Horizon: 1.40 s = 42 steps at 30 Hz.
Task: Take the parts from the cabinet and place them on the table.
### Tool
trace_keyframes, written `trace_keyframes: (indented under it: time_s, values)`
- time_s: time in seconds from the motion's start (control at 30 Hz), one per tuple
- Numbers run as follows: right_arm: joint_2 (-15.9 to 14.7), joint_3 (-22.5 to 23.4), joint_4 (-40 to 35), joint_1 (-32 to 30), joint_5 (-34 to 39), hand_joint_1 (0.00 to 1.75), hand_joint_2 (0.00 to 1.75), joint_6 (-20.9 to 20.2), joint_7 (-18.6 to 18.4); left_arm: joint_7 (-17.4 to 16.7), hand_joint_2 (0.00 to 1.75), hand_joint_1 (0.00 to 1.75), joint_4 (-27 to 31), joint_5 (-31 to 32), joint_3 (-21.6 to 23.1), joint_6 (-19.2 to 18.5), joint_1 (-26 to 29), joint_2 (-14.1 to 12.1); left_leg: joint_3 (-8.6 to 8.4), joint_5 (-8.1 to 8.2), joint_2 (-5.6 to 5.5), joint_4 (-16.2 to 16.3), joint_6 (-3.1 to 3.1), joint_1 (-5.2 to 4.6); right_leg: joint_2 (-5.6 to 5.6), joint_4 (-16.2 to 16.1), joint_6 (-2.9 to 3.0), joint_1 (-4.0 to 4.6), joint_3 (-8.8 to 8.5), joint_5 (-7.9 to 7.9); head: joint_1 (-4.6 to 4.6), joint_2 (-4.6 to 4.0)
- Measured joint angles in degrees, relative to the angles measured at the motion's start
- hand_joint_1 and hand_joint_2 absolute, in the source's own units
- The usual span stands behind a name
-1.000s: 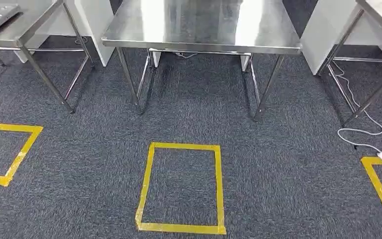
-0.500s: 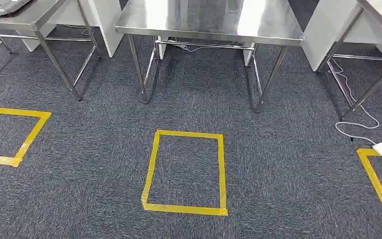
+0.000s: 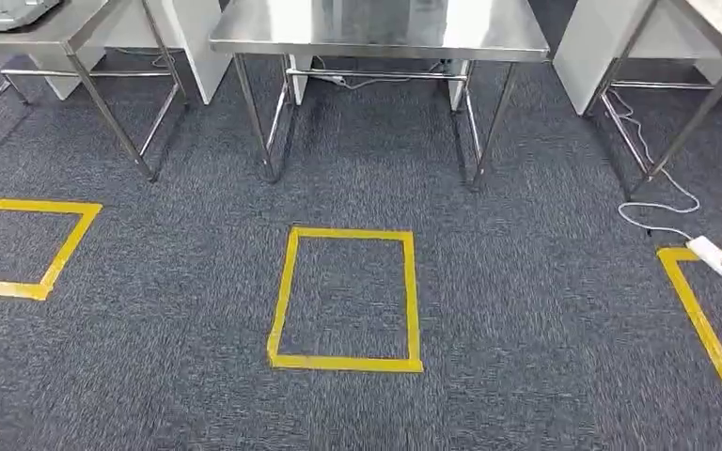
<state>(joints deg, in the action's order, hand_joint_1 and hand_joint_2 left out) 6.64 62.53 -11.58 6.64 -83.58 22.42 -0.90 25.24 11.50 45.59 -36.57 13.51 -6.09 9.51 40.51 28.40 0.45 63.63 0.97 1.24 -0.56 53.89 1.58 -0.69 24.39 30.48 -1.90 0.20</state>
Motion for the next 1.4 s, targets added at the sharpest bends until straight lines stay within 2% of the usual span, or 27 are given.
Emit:
trace_keyframes:
  time_s: [0.03, 0.07, 0.1, 0.13, 0.17, 0.2, 0.23, 0.27, 0.33, 0.4, 0.7, 0.83, 0.87, 0.9, 0.97, 1.0, 1.03, 1.07, 1.1, 1.13, 1.17, 1.2, 1.23, 1.27, 1.33, 1.37, 1.4]
  values:
    - [0.0, 0.0, 0.0, -0.1, 0.0, 0.00, 0.00, -0.1, 0.0, 0.0, 0.00, 0.00, 0.0, 0.0, 0.0, 0.0, 0.0, 0.0, 1.11, 2.74, -0.04, 4.7, 0.26, 0.01, -0.10, 0.1, 0.07, 0.14, 0.66, -0.52, 0.04, 0.00]
    - [0.0, 0.0, 0.0, -0.2, 0.0, 0.00, 0.00, -0.2, 0.0, 0.0, 0.00, 0.00, 0.0, 0.0, 0.0, 0.0, 0.0, 0.0, 1.94, 3.86, -0.04, 8.6, 0.47, 0.01, -0.13, 0.2, 0.03, 0.28, 1.33, -0.95, 0.04, 0.00]
    - [0.0, 0.0, 0.0, -0.3, 0.1, 0.00, 0.00, -0.4, 0.0, -0.1, 0.00, 0.00, 0.0, 0.0, 0.0, 0.0, 0.0, 0.0, 1.92, 3.40, -0.04, 10.9, 0.50, 0.02, -0.14, 0.3, 0.01, 0.38, 2.01, -1.38, 0.02, 0.00]
    - [0.0, 0.1, 0.0, -0.4, 0.3, 0.00, 0.00, -0.6, 0.0, -0.1, 0.00, 0.00, 0.0, 0.0, 0.0, 0.0, 0.1, 0.0, 0.67, 2.14, -0.04, 10.3, 0.44, 0.01, -0.14, 0.5, -0.21, 0.44, 2.50, -1.60, 0.02, 0.00]
    - [0.0, 0.1, 0.0, -0.5, 0.3, 0.00, 0.00, -0.8, 0.0, -0.2, 0.00, 0.00, 0.0, 0.0, 0.0, 0.0, 0.1, 0.0, -2.09, 0.59, -0.03, 7.0, 0.24, 0.00, -0.13, 0.8, -0.25, 0.48, 2.64, -1.78, -0.02, 0.00]
    - [0.1, 0.1, 0.0, -0.5, 0.3, 0.00, 0.00, -0.9, 0.1, -0.2, 0.00, 0.00, 0.0, 0.0, 0.0, 0.0, 0.1, 0.0, -5.63, -0.65, -0.03, 2.1, -0.09, -0.01, -0.11, 1.0, -0.38, 0.50, 2.70, -1.86, 0.00, 0.00]
    - [0.2, 0.1, 0.0, -0.5, 0.7, 0.00, 0.00, -1.3, 0.3, -0.2, 0.00, 0.00, 0.0, 0.0, 0.0, 0.0, 0.1, 0.0, -9.34, -1.27, -0.16, -3.1, -0.67, -0.12, -0.09, 1.2, -0.47, 0.53, 2.82, -1.92, -0.02, 0.00]
    - [0.4, 0.2, 0.0, -0.5, 0.8, 0.00, 0.00, -2.1, 0.3, -0.1, 0.00, 0.00, 0.0, 0.0, 0.0, 0.0, 0.0, -0.2, -11.29, -0.61, -0.21, -6.0, -1.20, -0.31, -0.11, 1.6, -0.67, 0.92, 3.77, -1.99, 0.04, 0.00]
    - [0.3, 0.2, 0.0, -0.3, 0.8, 0.00, 0.00, -4.3, 0.3, -0.1, 0.00, 0.00, 0.0, 0.1, 0.0, 0.0, 0.2, -0.2, -11.06, -0.58, -0.14, -6.7, -1.44, -0.59, -0.21, 1.7, -1.25, 1.01, 3.59, -2.33, 0.02, 0.00]
    - [0.3, 0.2, 0.0, -0.3, 0.6, 0.00, 0.00, -5.4, 0.5, -0.2, 0.00, 0.00, 0.0, 0.3, 0.0, 0.0, 0.2, -0.1, -10.80, -0.70, -0.09, -7.2, -1.42, -0.64, -0.25, 1.9, -1.18, 1.52, 4.71, -2.33, 0.31, 0.00]
    - [0.5, 0.2, 0.0, -0.4, 0.4, 0.00, 0.00, -7.9, 1.2, -0.6, 0.00, 0.00, 0.0, 0.6, 0.0, 0.0, 0.2, -0.2, -9.54, -1.51, 0.02, -6.7, -3.02, -1.87, -0.23, 1.8, -3.00, 0.32, 5.39, -3.53, 0.20, 0.00]
    - [0.5, 0.2, 0.0, -0.4, 0.0, 0.00, 0.00, -8.8, 1.0, -1.0, 0.00, 0.00, 0.0, 0.7, 0.0, 0.0, 0.3, -0.2, -8.87, -1.75, -0.10, -6.4, -3.43, -1.98, -0.38, 1.7, -3.57, 0.22, 5.55, -3.91, 0.22, 0.00]
    - [0.5, 0.2, 0.0, -0.4, -0.1, 0.00, 0.00, -8.9, 0.9, -1.0, 0.00, 0.00, 0.0, 0.7, 0.0, 0.0, 0.2, -0.2, -8.91, -2.06, -0.34, -6.9, -3.84, -1.75, -0.52, 1.8, -3.74, 0.48, 5.54, -3.91, 0.15, 0.00]
    - [0.4, 0.1, 0.0, -0.4, -0.1, 0.00, 0.00, -8.9, 0.9, -1.0, 0.00, 0.00, 0.0, 0.6, 0.0, 0.0, 0.2, -0.2, -9.15, -2.49, -0.26, -7.3, -4.32, -1.23, -0.43, 2.6, -3.78, 0.42, 6.06, -3.32, 0.15, 0.00]
    - [0.4, 0.1, 0.0, -0.4, -0.1, 0.00, 0.00, -8.9, 0.8, -1.0, 0.00, 0.00, 0.0, 0.6, 0.0, 0.0, 0.2, -0.2, -8.67, -2.85, -0.51, -7.4, -4.78, -1.10, -0.10, 9.2, -3.23, 0.18, 8.88, 0.91, 0.66, 0.00]
    - [0.3, 0.1, 0.0, -0.4, -0.1, 0.00, 0.00, -8.9, 0.8, -1.0, 0.00, 0.00, 0.0, 0.6, 0.0, 0.0, 0.2, -0.1, -8.35, -3.04, -0.76, -7.3, -4.78, -1.10, -0.03, 14.2, -3.09, 0.00, 11.07, 3.13, 0.66, 0.00]
    - [0.3, 0.1, 0.0, -0.4, -0.1, 0.00, 0.00, -8.9, 0.8, -1.1, 0.00, 0.00, 0.0, 0.6, 0.0, 0.0, 0.3, -0.2, -8.05, -3.21, -1.03, -7.3, -4.68, -1.10, 0.03, 18.1, -3.18, -0.04, 12.73, 4.58, 0.66, 0.00]
    - [0.3, 0.1, 0.0, -0.5, -0.1, 0.00, 0.00, -9.0, 0.8, -1.1, 0.00, 0.00, 0.0, 0.7, 0.0, 0.0, 0.4, -0.2, -7.80, -3.39, -1.37, -7.3, -4.52, -1.10, 0.05, 20.2, -3.53, -0.08, 13.45, 5.05, 0.66, 0.00]
    - [0.3, 0.1, 0.0, -0.5, -0.1, 0.00, 0.00, -8.9, 0.7, -1.1, 0.00, 0.00, 0.0, 0.7, 0.0, 0.0, 0.4, -0.2, -7.58, -3.60, -1.88, -7.3, -4.30, -1.04, 0.07, 19.2, -4.02, -0.18, 12.69, 4.46, 0.66, 0.00]
    - [0.3, 0.2, 0.0, -0.5, -0.1, 0.00, 0.00, -8.9, 0.7, -1.1, 0.00, 0.00, 0.0, 0.7, 0.0, 0.0, 0.4, -0.1, -7.43, -3.80, -2.45, -7.2, -4.06, -0.96, 0.18, 15.5, -4.60, -0.28, 10.46, 2.96, 0.68, 0.00]
    - [0.2, 0.1, 0.0, -0.5, -0.2, 0.00, 0.00, -8.9, 0.7, -1.1, 0.00, 0.00, 0.0, 0.6, 0.0, 0.0, 0.4, -0.1, -7.37, -3.96, -3.01, -7.2, -3.79, -0.85, 0.52, 10.2, -5.13, -0.48, 7.47, 1.06, 0.63, 0.00]
    - [0.1, 0.2, 0.0, -0.5, -0.2, 0.00, 0.00, -8.9, 0.7, -1.1, 0.00, 0.00, 0.0, 0.7, 0.0, 0.0, 0.4, -0.1, -7.33, -4.15, -3.59, -7.2, -3.49, -0.76, 1.79, 4.6, -5.51, -0.78, 4.29, -0.65, 0.68, 0.00]
    - [0.2, 0.1, 0.0, -0.5, -0.2, 0.00, 0.00, -9.0, 0.7, -1.1, 0.00, 0.00, 0.0, 0.6, 0.0, 0.0, 0.4, -0.1, -7.25, -4.29, -3.91, -7.0, -3.03, -0.90, 4.08, 1.7, -5.23, -0.99, 3.22, -0.77, 0.68, 0.00]
    - [0.2, 0.1, 0.0, -0.5, -0.2, 0.00, 0.00, -9.0, 0.7, -1.1, 0.00, 0.00, 0.0, 0.6, 0.0, 0.0, 0.3, -0.1, -7.18, -4.35, -4.42, -7.0, -2.66, -1.10, 3.43, 1.5, -4.36, -0.17, 3.40, -1.23, 0.77, 0.00]
    - [0.2, 0.1, 0.0, -0.4, -0.2, 0.00, 0.00, -9.0, 0.7, -1.1, 0.00, 0.00, 0.0, 0.7, 0.0, 0.0, 0.4, -0.1, -6.82, -4.68, -5.06, -7.2, -2.04, -0.99, 2.59, 1.9, -3.22, 0.07, 3.53, -1.36, 0.74, 0.00]
    - [0.2, 0.1, 0.0, -0.4, -0.2, 0.00, 0.00, -9.0, 0.7, -1.1, 0.00, 0.00, 0.0, 0.7, 0.0, 0.0, 0.5, -0.1, -6.70, -4.84, -5.48, -7.2, -1.68, -0.81, 2.13, 1.8, -2.77, 0.05, 3.53, -1.52, 0.76, 0.00]
    - [0.3, 0.1, 0.0, -0.4, -0.2, 0.00, 0.00, -9.0, 0.7, -1.1, 0.00, 0.00, 0.0, 0.6, 0.0, 0.0, 0.5, -0.2, -6.42, -4.59, -5.09, -6.6, -1.49, -0.51, 1.39, 1.6, -2.08, -0.90, 3.60, -1.96, 0.72, 0.00]
